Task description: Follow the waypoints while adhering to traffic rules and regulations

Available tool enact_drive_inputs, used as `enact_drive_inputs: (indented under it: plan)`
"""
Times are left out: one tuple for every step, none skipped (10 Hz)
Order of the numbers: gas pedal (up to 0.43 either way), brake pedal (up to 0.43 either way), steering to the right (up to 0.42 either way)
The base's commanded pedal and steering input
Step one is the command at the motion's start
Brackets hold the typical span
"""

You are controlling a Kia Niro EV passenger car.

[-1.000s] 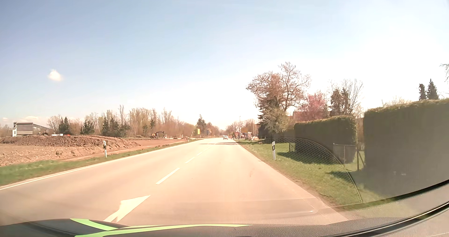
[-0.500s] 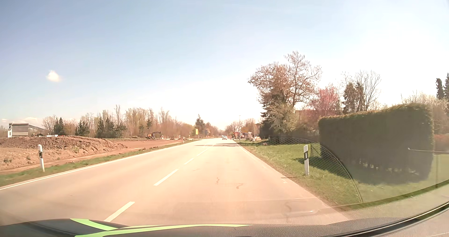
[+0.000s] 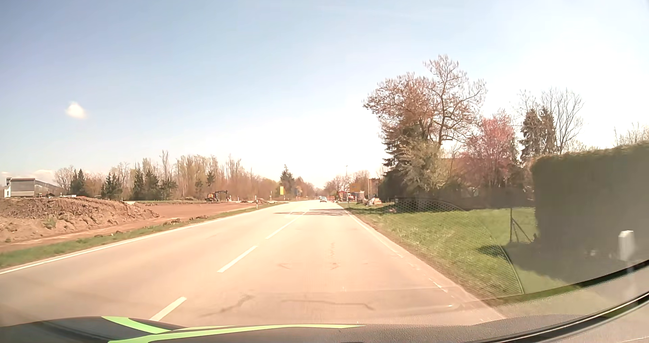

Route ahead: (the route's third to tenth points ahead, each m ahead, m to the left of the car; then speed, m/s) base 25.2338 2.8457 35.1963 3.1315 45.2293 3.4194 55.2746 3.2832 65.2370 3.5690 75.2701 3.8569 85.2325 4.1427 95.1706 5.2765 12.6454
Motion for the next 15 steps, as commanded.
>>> enact_drive_inputs:
  plan:
    - [0.087,0.0,0.001]
    - [0.087,0.0,0.001]
    - [0.087,0.0,0.001]
    - [0.087,0.0,0.001]
    - [0.087,0.0,0.001]
    - [0.087,0.0,0.001]
    - [0.087,0.0,0.0]
    - [0.087,0.0,-0.001]
    - [0.087,0.0,-0.001]
    - [0.087,0.0,-0.001]
    - [0.087,0.0,-0.001]
    - [0.087,0.0,-0.001]
    - [0.087,0.0,-0.001]
    - [0.087,0.0,0.0]
    - [0.087,0.0,-0.001]
